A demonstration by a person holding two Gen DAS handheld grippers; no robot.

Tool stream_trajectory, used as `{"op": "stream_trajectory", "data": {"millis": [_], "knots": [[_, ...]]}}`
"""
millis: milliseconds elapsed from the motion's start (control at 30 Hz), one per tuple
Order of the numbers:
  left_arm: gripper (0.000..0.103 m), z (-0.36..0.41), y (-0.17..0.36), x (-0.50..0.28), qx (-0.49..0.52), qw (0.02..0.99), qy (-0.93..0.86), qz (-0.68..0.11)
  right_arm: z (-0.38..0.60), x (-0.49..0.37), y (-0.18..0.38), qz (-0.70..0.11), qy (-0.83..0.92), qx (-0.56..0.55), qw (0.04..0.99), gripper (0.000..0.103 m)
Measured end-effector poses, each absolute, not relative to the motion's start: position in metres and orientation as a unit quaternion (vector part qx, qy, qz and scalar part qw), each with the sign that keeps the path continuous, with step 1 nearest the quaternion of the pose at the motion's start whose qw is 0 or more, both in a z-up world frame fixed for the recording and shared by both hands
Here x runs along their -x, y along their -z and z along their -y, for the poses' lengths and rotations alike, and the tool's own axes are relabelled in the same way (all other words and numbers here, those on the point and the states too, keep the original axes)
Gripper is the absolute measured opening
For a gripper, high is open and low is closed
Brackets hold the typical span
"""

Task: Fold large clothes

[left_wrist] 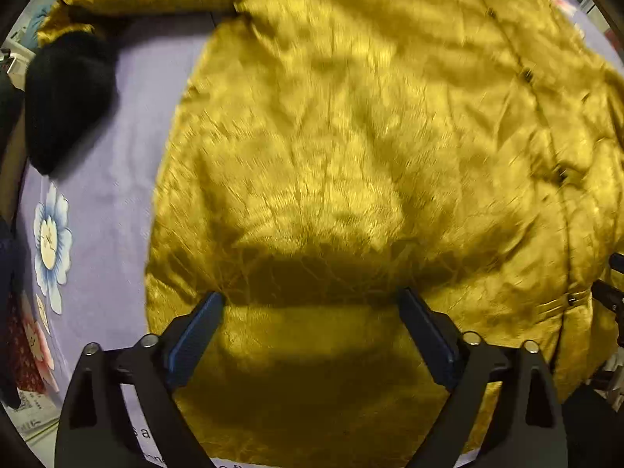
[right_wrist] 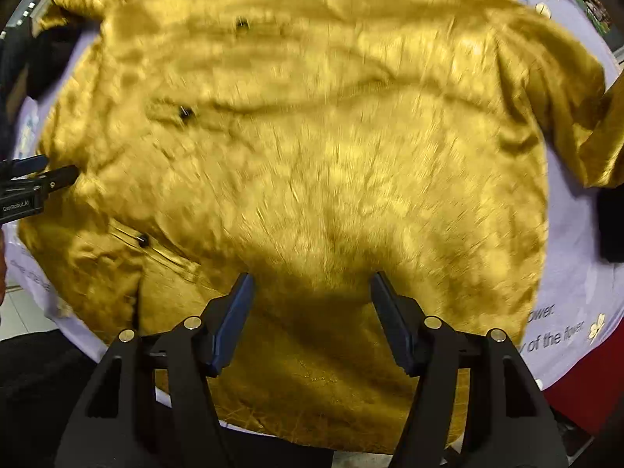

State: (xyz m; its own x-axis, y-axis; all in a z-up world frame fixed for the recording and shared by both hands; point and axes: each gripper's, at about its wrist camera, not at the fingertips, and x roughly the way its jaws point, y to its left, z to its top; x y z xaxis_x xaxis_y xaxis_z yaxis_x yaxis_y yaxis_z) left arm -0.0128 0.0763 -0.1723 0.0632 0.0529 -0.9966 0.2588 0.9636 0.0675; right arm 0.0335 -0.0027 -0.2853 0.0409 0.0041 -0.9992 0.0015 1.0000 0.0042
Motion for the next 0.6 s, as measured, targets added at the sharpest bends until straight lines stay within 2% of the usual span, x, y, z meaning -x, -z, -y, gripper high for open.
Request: {"op": "stream_trajectory", "data": {"millis": [333,500,600], "knots": [[0.098,-0.071,0.187,0.003,-0.105,0.719,0.08,-0.682,0.013,-0.042,0.295,-0.709,-0.011,-0.009,0.705,0.069],[0.098,-0.073,0.185,0.002,-0.1,0.732,0.069,-0.67,0.023,-0.05,0.271,-0.685,-0.011,-0.024,0.728,0.069],[0.098,-0.074,0.178,0.007,-0.1,0.729,0.057,-0.675,0.038,-0.056,0.252,-0.66,0.006,-0.076,0.747,0.069]]}}
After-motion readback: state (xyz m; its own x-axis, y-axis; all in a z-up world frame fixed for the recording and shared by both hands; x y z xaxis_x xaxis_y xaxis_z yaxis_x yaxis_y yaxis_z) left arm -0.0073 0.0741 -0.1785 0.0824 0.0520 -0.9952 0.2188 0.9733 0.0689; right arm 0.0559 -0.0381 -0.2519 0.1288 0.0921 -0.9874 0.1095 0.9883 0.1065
